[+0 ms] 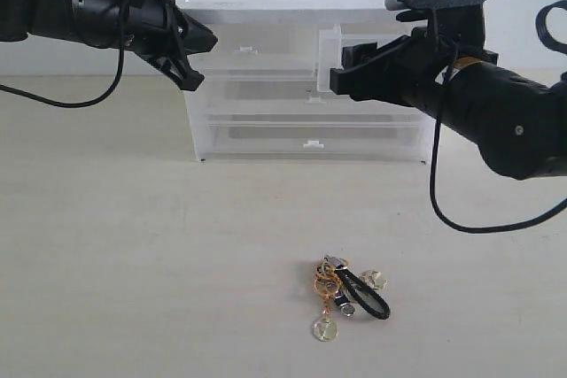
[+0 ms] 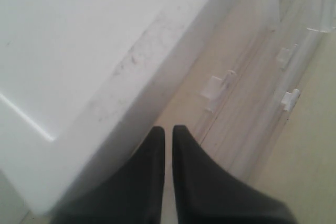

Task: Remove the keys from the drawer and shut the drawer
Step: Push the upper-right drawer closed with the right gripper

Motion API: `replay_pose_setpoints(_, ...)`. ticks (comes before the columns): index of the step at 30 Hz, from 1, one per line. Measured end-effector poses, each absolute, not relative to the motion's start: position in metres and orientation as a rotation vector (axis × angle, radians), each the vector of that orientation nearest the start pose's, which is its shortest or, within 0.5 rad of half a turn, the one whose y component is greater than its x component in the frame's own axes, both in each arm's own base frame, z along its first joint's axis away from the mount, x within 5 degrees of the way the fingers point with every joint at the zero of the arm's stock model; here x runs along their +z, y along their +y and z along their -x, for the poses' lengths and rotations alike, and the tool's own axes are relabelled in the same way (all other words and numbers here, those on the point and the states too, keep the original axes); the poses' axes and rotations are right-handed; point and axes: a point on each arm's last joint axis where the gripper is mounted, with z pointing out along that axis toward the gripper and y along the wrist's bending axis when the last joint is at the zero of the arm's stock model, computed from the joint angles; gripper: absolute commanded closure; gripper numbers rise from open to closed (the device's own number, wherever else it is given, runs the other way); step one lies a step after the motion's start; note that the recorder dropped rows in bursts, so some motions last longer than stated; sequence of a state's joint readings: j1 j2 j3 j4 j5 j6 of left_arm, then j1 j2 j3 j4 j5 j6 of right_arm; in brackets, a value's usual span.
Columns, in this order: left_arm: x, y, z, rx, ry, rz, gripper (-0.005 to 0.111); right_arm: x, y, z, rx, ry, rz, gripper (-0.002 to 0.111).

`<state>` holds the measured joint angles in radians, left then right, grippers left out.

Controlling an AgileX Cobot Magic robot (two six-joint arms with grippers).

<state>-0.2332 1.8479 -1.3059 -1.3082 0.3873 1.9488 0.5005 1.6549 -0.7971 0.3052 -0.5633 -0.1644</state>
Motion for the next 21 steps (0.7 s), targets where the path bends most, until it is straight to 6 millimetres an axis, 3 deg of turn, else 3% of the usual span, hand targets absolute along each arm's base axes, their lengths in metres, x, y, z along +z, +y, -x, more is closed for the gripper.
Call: replay_pose_setpoints(21, 0.249, -0.13, -0.402, -0.14, 1.782, -1.095, 0.103, 0.227, 0.155, -0.327, 0.244, 1.769, 0.164, 0.042)
